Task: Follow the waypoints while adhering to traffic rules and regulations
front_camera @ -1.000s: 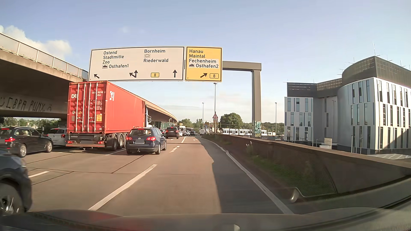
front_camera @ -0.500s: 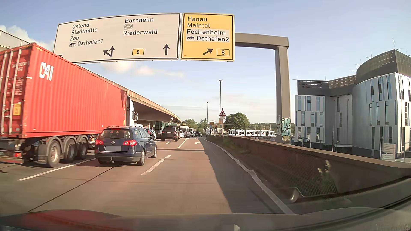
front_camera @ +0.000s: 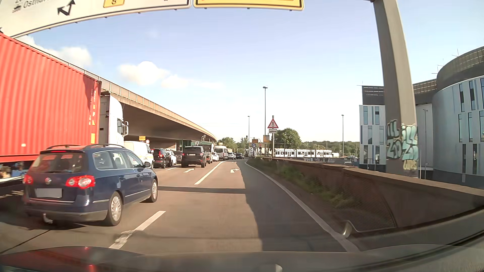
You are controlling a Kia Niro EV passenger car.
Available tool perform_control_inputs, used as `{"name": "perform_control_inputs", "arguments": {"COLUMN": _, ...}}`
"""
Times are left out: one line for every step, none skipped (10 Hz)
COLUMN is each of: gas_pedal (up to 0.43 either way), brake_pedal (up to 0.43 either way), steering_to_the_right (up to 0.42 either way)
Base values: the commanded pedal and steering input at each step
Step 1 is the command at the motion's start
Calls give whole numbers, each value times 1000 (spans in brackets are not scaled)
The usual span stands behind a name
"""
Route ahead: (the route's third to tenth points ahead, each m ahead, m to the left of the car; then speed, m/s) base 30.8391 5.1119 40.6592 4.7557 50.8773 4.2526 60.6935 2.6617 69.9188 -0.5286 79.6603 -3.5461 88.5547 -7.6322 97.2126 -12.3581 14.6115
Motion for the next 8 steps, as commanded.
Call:
{"name": "perform_control_inputs", "arguments": {"gas_pedal": 0, "brake_pedal": 0, "steering_to_the_right": -8}}
{"name": "perform_control_inputs", "arguments": {"gas_pedal": 0, "brake_pedal": 0, "steering_to_the_right": -6}}
{"name": "perform_control_inputs", "arguments": {"gas_pedal": 0, "brake_pedal": 0, "steering_to_the_right": -5}}
{"name": "perform_control_inputs", "arguments": {"gas_pedal": 0, "brake_pedal": 0, "steering_to_the_right": -7}}
{"name": "perform_control_inputs", "arguments": {"gas_pedal": 0, "brake_pedal": 0, "steering_to_the_right": -11}}
{"name": "perform_control_inputs", "arguments": {"gas_pedal": 0, "brake_pedal": 0, "steering_to_the_right": -15}}
{"name": "perform_control_inputs", "arguments": {"gas_pedal": 0, "brake_pedal": 0, "steering_to_the_right": -15}}
{"name": "perform_control_inputs", "arguments": {"gas_pedal": 0, "brake_pedal": 0, "steering_to_the_right": -15}}
